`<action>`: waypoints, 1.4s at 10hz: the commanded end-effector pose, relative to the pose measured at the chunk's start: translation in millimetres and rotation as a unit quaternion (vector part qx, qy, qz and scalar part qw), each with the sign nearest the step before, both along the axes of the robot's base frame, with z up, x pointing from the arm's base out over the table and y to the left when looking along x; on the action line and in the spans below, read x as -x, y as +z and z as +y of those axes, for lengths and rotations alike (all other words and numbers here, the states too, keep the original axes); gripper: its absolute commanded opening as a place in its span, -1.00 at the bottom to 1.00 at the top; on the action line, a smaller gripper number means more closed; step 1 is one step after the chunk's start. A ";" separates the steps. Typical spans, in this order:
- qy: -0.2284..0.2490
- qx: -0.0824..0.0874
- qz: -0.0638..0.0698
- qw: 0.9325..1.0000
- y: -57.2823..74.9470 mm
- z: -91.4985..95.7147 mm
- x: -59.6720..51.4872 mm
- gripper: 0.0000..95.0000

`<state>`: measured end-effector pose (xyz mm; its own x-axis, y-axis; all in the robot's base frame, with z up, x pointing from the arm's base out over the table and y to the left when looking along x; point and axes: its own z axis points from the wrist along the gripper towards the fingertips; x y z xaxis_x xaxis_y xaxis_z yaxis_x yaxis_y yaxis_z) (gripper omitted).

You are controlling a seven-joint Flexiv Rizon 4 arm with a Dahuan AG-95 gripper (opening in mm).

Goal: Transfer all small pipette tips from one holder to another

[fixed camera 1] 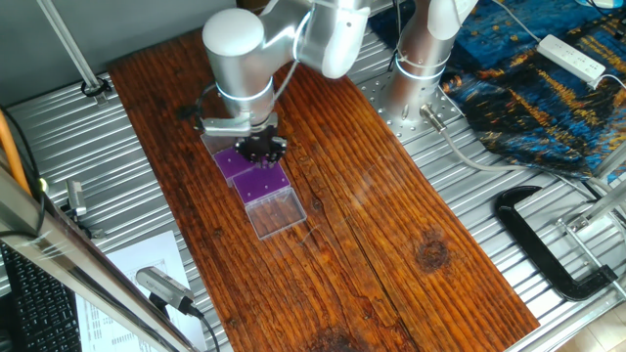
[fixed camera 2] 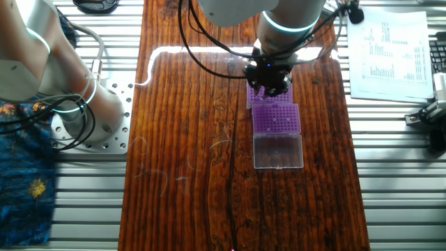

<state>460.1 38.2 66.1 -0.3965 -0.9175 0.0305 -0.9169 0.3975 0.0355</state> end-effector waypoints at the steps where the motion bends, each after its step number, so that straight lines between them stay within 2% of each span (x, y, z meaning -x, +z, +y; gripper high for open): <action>1: 0.146 -0.008 0.000 0.989 -1.0 2.9 -0.4 -1.00; 2: 0.173 -0.008 0.000 0.985 -1.1 3.0 -0.4 -0.60; 4: 0.210 -0.007 -0.002 0.978 -1.4 3.0 -0.4 -0.60; 6: 0.237 -0.011 -0.012 0.971 -1.4 3.0 -0.4 -0.60; 7: 0.256 -0.014 -0.025 0.966 -1.6 3.0 -0.4 -0.60; 9: 0.275 -0.015 -0.032 0.961 -1.7 3.0 -0.3 -0.60; 12: 0.288 -0.016 -0.037 0.957 -4.7 3.2 -0.2 -0.60; 14: 0.287 -0.014 -0.036 0.957 -6.9 3.3 -0.1 -0.60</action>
<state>460.8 41.5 57.8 0.1742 -0.9847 -0.0014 -0.9841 -0.1741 -0.0353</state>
